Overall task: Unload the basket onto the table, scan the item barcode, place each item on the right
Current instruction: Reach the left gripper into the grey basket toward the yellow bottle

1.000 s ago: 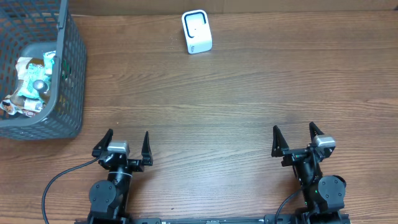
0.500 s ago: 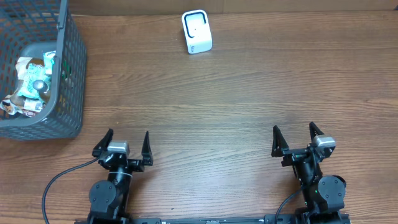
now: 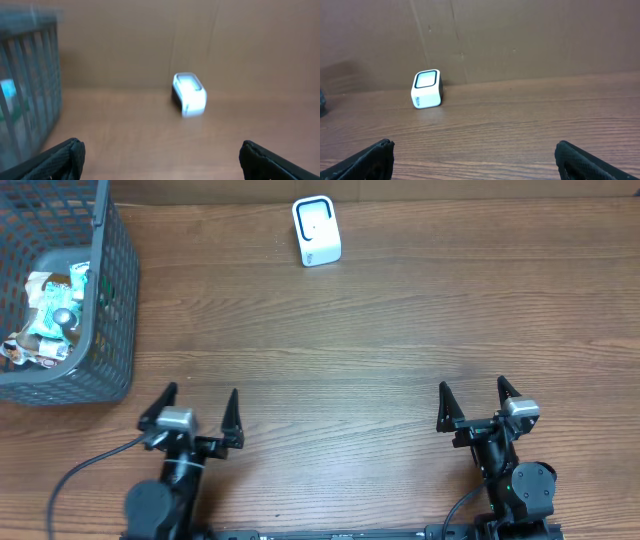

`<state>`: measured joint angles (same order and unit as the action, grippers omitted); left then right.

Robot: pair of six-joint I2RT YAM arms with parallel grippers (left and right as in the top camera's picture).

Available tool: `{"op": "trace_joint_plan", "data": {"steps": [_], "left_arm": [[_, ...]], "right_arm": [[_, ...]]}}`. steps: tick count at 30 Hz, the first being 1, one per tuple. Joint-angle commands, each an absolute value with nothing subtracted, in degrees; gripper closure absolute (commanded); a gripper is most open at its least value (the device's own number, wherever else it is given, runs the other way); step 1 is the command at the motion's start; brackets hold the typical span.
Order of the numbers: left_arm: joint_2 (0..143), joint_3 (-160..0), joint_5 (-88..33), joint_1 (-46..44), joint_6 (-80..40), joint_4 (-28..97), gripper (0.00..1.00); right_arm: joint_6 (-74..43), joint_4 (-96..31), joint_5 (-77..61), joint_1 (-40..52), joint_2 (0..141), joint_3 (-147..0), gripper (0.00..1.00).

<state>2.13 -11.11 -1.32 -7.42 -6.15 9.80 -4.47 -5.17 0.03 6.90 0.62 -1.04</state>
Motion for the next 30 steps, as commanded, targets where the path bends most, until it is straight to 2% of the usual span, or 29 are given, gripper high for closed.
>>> {"op": "trace_joint_plan", "data": {"steps": [1,9,14,20,24,30], "left_arm": [[6.46,-25.65,-3.03,-7.53,-7.73,13.80,0.00],[25.63,-55.20,-3.11,-7.53,-7.49,30.61,0.00],[43.00,-78.76,-6.04,-7.53,-0.05,47.94,0.00],[63.57,-104.73,-5.52,-7.53,2.68,71.13,0.00],[73.43,-112.92,-6.00,-7.53,2.61,76.97,0.00],[81.80,-113.36,-5.39,-7.53,2.63,76.99,0.00]], "right_arm": [[-4.23,-4.82,0.30,7.29,0.16,-0.45,0.00],[-4.23,-4.82,0.30,7.29,0.16,-0.45,0.00],[-4.23,-4.82,0.30,7.29,0.16,-0.45,0.00],[-4.23,-4.82,0.30,7.29,0.16,-0.45,0.00],[-4.23,-4.82,0.30,7.29,0.16,-0.45,0.00],[-4.23,-4.82,0.30,7.29,0.16,-0.45,0.00]]}}
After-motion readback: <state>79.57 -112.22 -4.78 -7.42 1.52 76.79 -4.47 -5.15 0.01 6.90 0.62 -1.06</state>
